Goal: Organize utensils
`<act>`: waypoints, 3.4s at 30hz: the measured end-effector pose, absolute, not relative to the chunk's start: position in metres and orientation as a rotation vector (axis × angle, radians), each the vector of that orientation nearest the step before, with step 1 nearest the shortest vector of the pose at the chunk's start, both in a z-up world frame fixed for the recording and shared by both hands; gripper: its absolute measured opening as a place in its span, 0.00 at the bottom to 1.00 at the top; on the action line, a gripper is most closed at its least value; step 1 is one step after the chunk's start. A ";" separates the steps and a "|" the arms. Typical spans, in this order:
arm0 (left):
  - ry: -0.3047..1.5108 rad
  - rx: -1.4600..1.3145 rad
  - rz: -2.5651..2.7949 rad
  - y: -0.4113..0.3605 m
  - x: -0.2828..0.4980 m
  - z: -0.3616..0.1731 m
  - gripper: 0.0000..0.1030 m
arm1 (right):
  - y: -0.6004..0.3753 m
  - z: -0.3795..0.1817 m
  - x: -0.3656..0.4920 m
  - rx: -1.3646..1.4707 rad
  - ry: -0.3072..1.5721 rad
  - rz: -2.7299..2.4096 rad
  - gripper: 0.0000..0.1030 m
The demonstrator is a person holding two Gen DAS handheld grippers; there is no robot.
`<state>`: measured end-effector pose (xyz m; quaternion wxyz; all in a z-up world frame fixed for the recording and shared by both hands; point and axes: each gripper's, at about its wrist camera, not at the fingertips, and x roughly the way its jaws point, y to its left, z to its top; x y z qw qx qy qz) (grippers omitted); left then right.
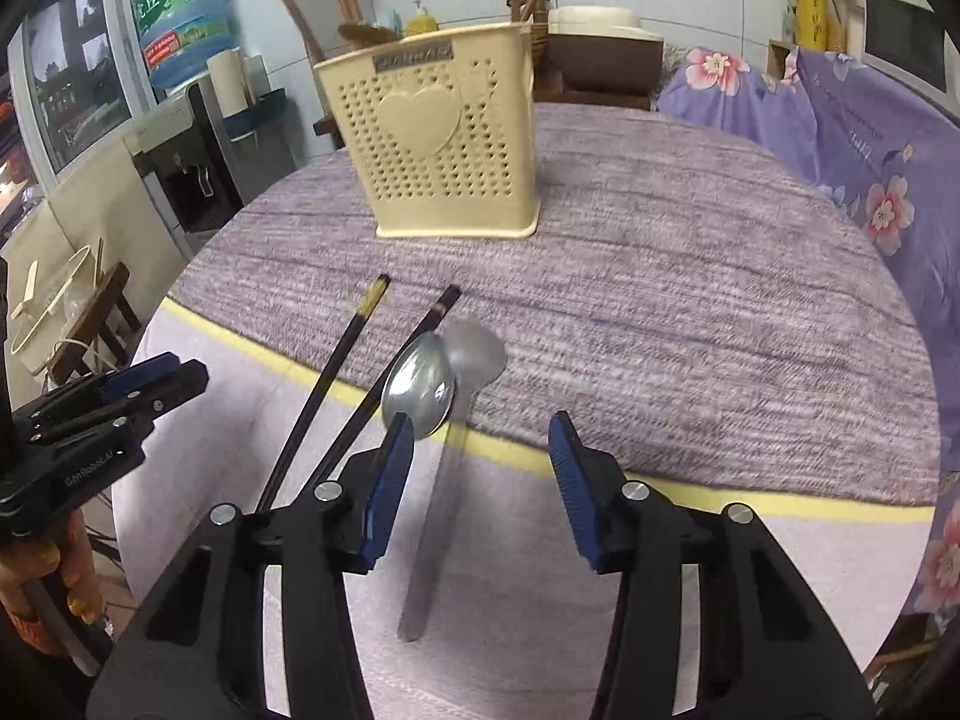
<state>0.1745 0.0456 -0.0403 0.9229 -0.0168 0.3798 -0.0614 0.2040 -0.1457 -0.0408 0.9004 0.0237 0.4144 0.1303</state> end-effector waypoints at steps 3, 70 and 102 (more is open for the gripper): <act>0.787 -0.025 -0.142 0.038 0.171 -0.047 0.34 | -0.135 -0.049 0.203 0.033 0.876 0.268 0.41; 0.726 0.001 -0.169 0.009 0.241 0.010 0.08 | -0.184 0.009 0.246 0.072 0.727 0.349 0.35; 0.530 -0.059 -0.162 0.032 0.196 0.070 0.08 | -0.124 -0.064 0.329 -0.099 0.952 0.322 0.44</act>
